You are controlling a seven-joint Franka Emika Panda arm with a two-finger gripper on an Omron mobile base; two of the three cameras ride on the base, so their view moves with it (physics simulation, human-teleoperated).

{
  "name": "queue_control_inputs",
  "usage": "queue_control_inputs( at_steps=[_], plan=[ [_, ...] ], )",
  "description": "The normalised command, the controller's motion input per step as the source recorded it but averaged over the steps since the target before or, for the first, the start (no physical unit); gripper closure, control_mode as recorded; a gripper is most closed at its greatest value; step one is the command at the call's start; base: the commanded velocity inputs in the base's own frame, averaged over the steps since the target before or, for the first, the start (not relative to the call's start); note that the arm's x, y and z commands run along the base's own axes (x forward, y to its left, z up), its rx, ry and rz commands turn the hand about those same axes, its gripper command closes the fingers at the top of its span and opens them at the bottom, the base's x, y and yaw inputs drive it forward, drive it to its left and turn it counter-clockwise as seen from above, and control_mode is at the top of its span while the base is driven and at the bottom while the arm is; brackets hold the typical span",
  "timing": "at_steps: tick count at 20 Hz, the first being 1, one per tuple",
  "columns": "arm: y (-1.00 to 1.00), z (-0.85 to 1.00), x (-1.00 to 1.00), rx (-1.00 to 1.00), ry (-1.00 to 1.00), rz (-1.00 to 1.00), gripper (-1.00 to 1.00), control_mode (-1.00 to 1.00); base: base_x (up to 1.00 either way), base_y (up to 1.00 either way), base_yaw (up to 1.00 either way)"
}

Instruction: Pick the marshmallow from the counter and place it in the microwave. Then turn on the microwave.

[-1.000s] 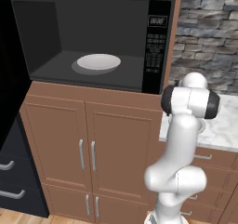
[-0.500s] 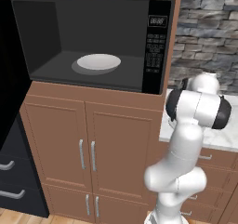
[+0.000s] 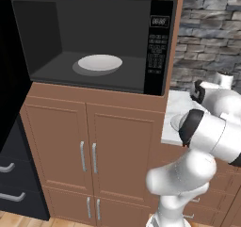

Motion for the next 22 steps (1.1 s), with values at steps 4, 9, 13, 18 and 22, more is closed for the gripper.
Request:
queue_control_inputs(
  at_steps=[4, 9, 13, 18, 22],
  plan=[
    [0.28, 0.41, -0.98, 0.0, -0.02, 0.0, 1.0, -1.0, 0.0, 0.0, 0.0],
    [0.24, 0.31, -0.88, 0.0, 0.0, 0.0, 1.0, -1.0, 0.0, 0.0, 0.0],
    [0.28, 0.34, -0.85, 0.0, 0.0, -0.03, 1.0, -1.0, 0.0, 0.0, 0.0],
    [0.4, 0.41, -0.71, 0.0, 0.0, -0.03, 1.0, -1.0, 0.0, 0.0, 0.0],
    [0.53, 0.32, -0.53, -0.01, -0.01, -0.06, 1.0, -1.0, 0.0, 0.0, 0.0]
  ],
)
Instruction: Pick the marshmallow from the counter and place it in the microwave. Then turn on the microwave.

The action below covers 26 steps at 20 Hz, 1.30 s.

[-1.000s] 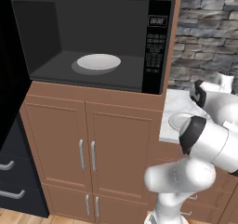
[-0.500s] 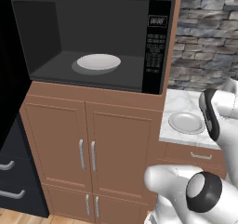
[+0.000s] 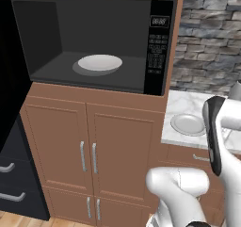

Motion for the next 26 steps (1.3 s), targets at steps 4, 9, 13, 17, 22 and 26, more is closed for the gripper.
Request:
queue_control_inputs(
  at_steps=[4, 9, 13, 17, 22, 26],
  plan=[
    [0.48, 0.28, -0.62, 0.0, -0.02, -0.11, 1.0, -1.0, 0.0, 0.0, 0.0],
    [0.37, 0.33, -0.71, 0.0, -0.04, -0.15, 1.0, -1.0, 0.0, 0.0, 0.0],
    [0.45, 0.35, -0.53, 0.0, -0.08, -0.2, 1.0, -1.0, 0.0, 0.0, 0.0],
    [0.44, 0.53, -0.18, 0.0, -0.11, -0.17, 1.0, -1.0, 0.0, 0.0, 0.0],
    [0.27, 0.71, -0.01, 0.0, -0.06, -0.1, 1.0, -1.0, 0.0, 0.0, 0.0],
    [0.31, 0.72, 0.0, 0.0, -0.02, -0.1, 1.0, -1.0, 0.0, 0.0, 0.0]
  ],
)
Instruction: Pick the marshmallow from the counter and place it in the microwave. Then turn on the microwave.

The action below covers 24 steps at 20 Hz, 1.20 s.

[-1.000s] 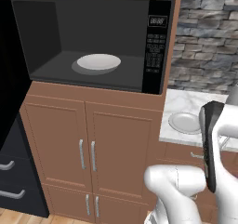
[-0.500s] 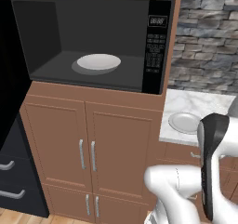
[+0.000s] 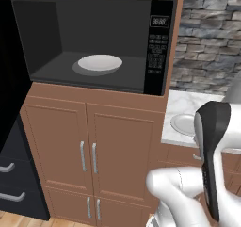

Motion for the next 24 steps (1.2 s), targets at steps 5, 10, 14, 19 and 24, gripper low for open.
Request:
queue_control_inputs(
  at_steps=[5, 10, 14, 19, 24],
  plan=[
    [0.36, 0.61, -0.06, 0.0, -0.01, -0.14, 1.0, -1.0, 0.0, 0.0, 0.0],
    [0.35, 0.49, -0.16, 0.0, -0.06, -0.17, 1.0, -1.0, 0.0, 0.0, 0.0],
    [0.31, 0.33, -0.1, 0.0, -0.09, -0.15, 1.0, -1.0, 0.0, 0.0, 0.0],
    [0.11, 0.14, 0.0, 0.05, -0.12, 0.0, 1.0, -1.0, 0.0, 0.0, 0.0],
    [0.15, 0.08, 0.0, 0.06, -0.1, 0.0, 1.0, -1.0, 0.0, 0.0, 0.0]
  ],
)
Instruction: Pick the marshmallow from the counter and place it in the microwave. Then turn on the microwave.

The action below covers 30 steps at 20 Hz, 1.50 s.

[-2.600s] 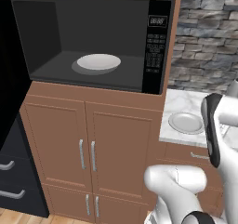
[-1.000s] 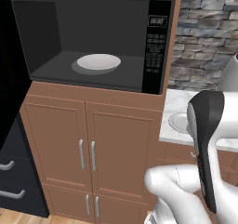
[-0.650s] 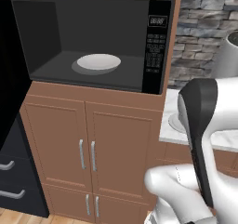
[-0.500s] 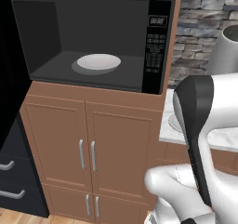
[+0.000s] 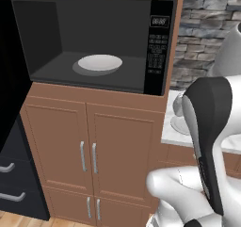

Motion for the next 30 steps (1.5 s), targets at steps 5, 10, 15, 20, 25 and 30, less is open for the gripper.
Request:
queue_control_inputs(
  at_steps=[5, 10, 15, 20, 25, 30],
  plan=[
    [0.12, 0.0, 0.0, 0.02, -0.04, 0.0, 1.0, -1.0, 0.0, 0.0, 0.0],
    [0.0, 0.0, 0.0, 0.0, 0.0, 0.0, 1.0, -1.0, 0.0, 0.0, 0.0],
    [0.02, 0.0, -0.02, 0.0, 0.0, 0.0, 1.0, 1.0, -0.05, 0.05, 0.0],
    [0.0, 0.0, 0.0, 0.0, 0.0, 0.0, 1.0, 1.0, -0.23, 0.28, 0.06],
    [0.0, 0.0, 0.0, 0.0, 0.0, 0.0, 1.0, 1.0, -0.06, 0.42, 0.11],
    [0.0, 0.0, 0.0, 0.0, 0.0, 0.0, 1.0, 1.0, 0.0, 0.45, 0.21]
  ],
)
